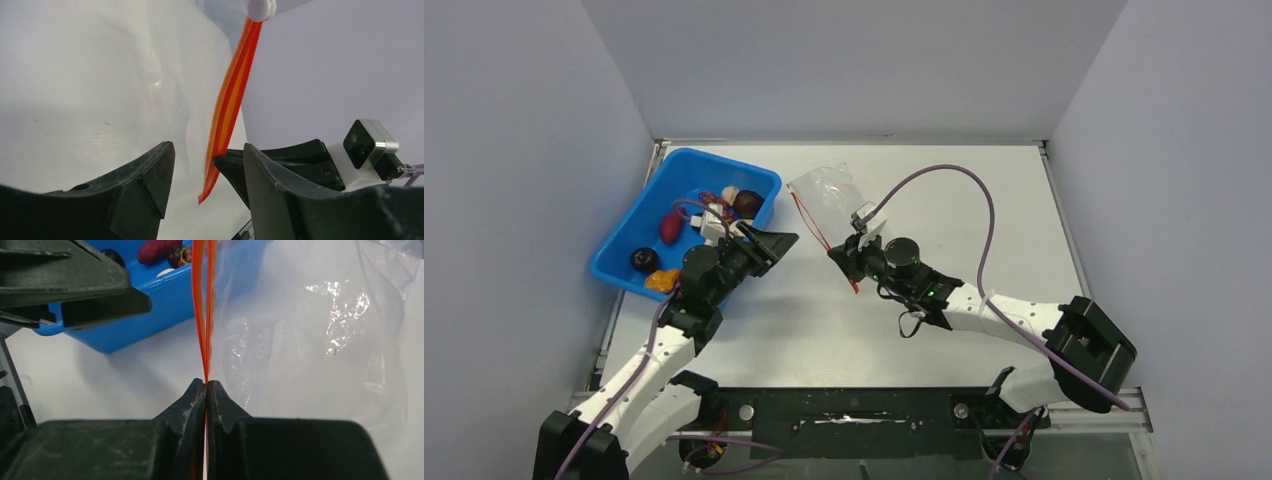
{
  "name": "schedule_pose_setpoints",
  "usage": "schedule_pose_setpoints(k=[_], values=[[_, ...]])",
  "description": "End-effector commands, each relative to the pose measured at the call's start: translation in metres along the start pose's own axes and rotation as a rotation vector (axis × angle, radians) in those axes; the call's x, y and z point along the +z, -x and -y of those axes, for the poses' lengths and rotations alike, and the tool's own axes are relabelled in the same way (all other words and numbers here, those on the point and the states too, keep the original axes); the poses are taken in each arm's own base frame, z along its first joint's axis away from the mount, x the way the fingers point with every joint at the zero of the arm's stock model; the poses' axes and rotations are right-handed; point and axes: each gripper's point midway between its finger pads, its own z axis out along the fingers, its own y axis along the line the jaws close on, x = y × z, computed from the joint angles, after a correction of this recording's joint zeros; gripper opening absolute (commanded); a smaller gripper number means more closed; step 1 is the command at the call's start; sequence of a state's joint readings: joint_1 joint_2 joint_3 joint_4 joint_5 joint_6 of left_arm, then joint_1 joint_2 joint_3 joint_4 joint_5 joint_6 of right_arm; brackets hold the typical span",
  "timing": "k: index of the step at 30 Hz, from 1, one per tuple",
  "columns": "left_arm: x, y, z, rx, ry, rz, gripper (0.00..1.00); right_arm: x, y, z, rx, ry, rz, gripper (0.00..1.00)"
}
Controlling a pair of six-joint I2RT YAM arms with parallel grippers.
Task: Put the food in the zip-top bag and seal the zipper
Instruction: Pick up the zipper food storage bag at the center of the board, then open the zipper of the food storage bag.
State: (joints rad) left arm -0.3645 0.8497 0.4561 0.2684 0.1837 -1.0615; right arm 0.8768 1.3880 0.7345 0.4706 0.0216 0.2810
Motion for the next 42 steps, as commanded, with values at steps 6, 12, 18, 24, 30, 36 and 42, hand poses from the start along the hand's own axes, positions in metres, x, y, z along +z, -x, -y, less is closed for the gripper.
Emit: schedule_pose_setpoints(k=[6, 12, 18, 24, 30, 36, 42], values=[[0.018, 0.000, 0.027, -0.053, -0.168, -0.017, 0.55, -0.004, 0.027, -0.017, -0.003, 0.060, 0.101, 0.00], [0.027, -0.006, 0.022, -0.061, -0.164, -0.061, 0.55, -0.002, 0.026, -0.024, -0.012, 0.077, 0.093, 0.00], [0.033, -0.009, 0.007, -0.046, -0.107, -0.059, 0.55, 0.000, 0.025, -0.027, -0.026, 0.077, 0.089, 0.00], [0.040, -0.007, 0.003, -0.010, -0.087, -0.057, 0.40, 0.000, 0.020, -0.030, -0.041, 0.086, 0.070, 0.00], [0.041, -0.009, 0.012, 0.001, -0.113, -0.094, 0.00, 0.001, 0.021, -0.027, -0.045, 0.058, 0.050, 0.00], [0.035, -0.012, 0.017, -0.043, -0.108, -0.117, 0.00, 0.010, 0.018, -0.021, -0.062, -0.026, -0.005, 0.28], [0.030, -0.009, 0.030, -0.088, -0.126, -0.124, 0.00, 0.018, 0.010, -0.018, -0.170, -0.153, -0.065, 0.36]])
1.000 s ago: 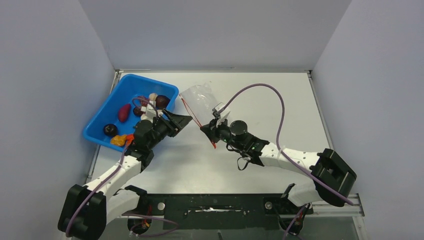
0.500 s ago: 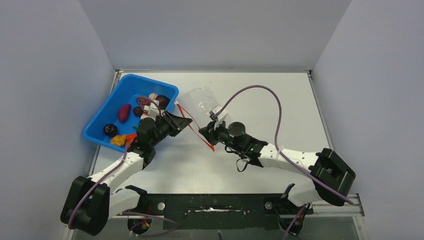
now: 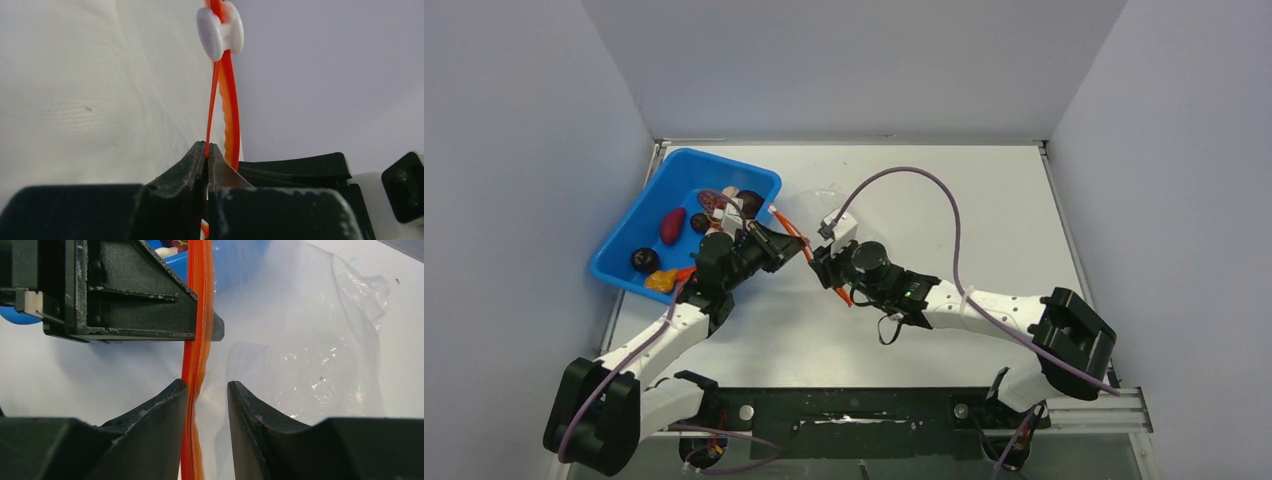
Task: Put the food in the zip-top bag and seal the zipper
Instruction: Open the zipper of the food storage bag.
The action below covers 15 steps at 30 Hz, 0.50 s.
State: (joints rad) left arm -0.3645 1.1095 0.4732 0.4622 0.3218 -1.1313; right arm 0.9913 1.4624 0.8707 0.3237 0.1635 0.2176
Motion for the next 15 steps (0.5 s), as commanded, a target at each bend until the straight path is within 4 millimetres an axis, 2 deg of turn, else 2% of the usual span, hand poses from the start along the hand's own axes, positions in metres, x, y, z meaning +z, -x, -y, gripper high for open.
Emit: schedule_pose_setpoints(k=[1, 5, 11, 12, 15], values=[[-0.005, 0.014, 0.045, 0.003, -0.103, 0.014, 0.00, 0.003, 0.014, 0.010, -0.082, -0.135, 0.007, 0.36], [-0.006, 0.013, 0.039, 0.023, -0.067, 0.012, 0.00, 0.002, 0.019, 0.012, -0.111, -0.172, 0.014, 0.35], [-0.006, 0.012, 0.032, 0.054, -0.029, -0.002, 0.00, 0.001, 0.018, 0.017, -0.174, -0.260, -0.028, 0.22], [-0.006, 0.011, 0.030, 0.061, -0.017, -0.005, 0.00, 0.001, 0.017, 0.019, -0.181, -0.275, -0.038, 0.19], [-0.008, 0.010, 0.024, 0.083, 0.017, -0.014, 0.00, -0.001, 0.019, 0.023, -0.182, -0.298, -0.045, 0.02]])
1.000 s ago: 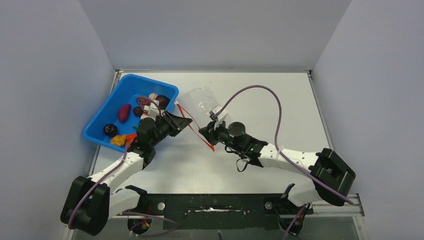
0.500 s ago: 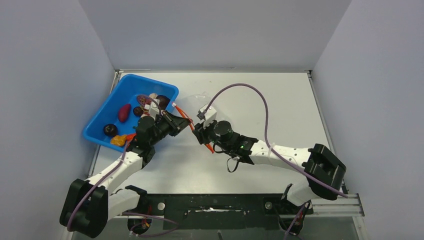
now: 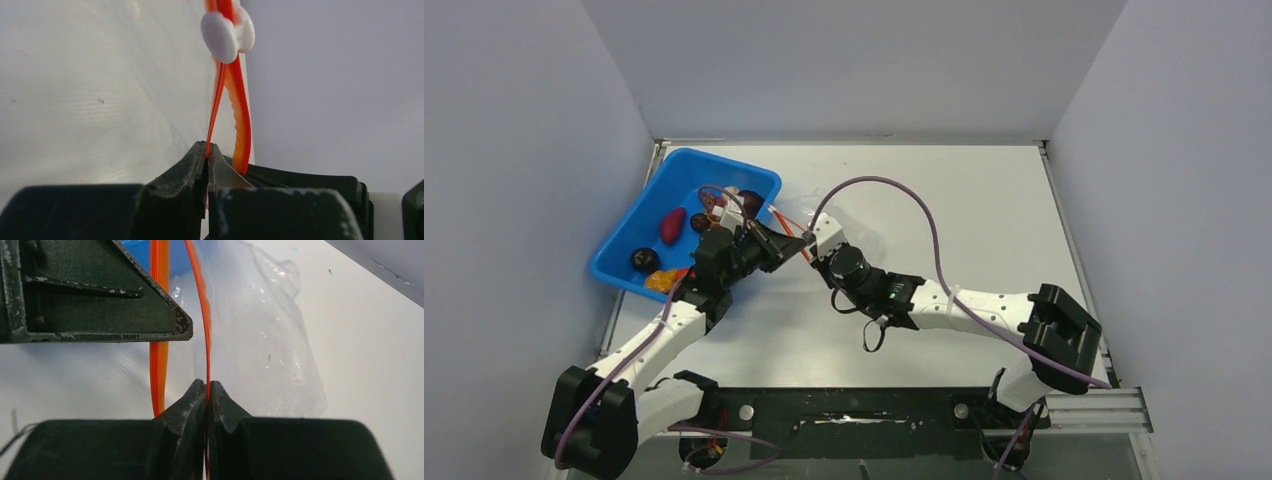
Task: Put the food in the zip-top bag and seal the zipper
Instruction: Open the zipper of the food storage bag.
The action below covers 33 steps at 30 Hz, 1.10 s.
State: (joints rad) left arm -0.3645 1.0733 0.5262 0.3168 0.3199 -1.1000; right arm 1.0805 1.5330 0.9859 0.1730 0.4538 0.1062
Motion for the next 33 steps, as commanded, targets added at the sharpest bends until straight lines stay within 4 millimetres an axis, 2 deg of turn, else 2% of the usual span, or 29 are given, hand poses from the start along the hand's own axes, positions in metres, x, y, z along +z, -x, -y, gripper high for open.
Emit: schedule_pose_setpoints(k=[1, 5, 6, 10, 15, 19, 25, 27, 29, 31, 33], values=[[-0.005, 0.010, 0.019, 0.080, -0.015, 0.004, 0.00, -0.005, 0.024, 0.021, -0.006, -0.111, 0.031, 0.00], [-0.009, 0.011, 0.007, 0.157, 0.074, -0.014, 0.00, -0.023, 0.038, 0.058, 0.031, -0.217, 0.068, 0.00], [-0.011, 0.016, 0.014, 0.185, 0.073, -0.002, 0.00, -0.027, 0.040, 0.068, 0.045, -0.239, 0.073, 0.00], [-0.018, 0.021, 0.012, 0.244, 0.109, 0.009, 0.00, -0.043, 0.037, 0.110, 0.103, -0.347, 0.063, 0.00], [-0.022, 0.021, 0.007, 0.304, 0.159, -0.033, 0.00, -0.070, 0.033, 0.145, 0.156, -0.500, 0.054, 0.00], [-0.018, 0.020, 0.013, 0.310, 0.147, -0.059, 0.00, -0.084, 0.037, 0.149, 0.243, -0.485, 0.074, 0.00], [-0.015, 0.016, 0.056, 0.241, -0.026, -0.093, 0.01, -0.085, 0.044, 0.126, 0.376, -0.353, 0.053, 0.00], [-0.014, 0.016, 0.063, 0.238, -0.068, -0.086, 0.10, -0.083, 0.043, 0.121, 0.401, -0.332, 0.041, 0.00], [-0.012, 0.022, 0.059, 0.241, -0.050, -0.046, 0.24, -0.080, 0.041, 0.119, 0.418, -0.333, 0.032, 0.00], [-0.012, 0.032, 0.053, 0.254, -0.013, 0.008, 0.36, -0.080, 0.039, 0.123, 0.425, -0.363, 0.026, 0.00], [-0.014, 0.040, 0.053, 0.275, 0.002, 0.050, 0.44, -0.083, 0.035, 0.130, 0.439, -0.418, 0.008, 0.00]])
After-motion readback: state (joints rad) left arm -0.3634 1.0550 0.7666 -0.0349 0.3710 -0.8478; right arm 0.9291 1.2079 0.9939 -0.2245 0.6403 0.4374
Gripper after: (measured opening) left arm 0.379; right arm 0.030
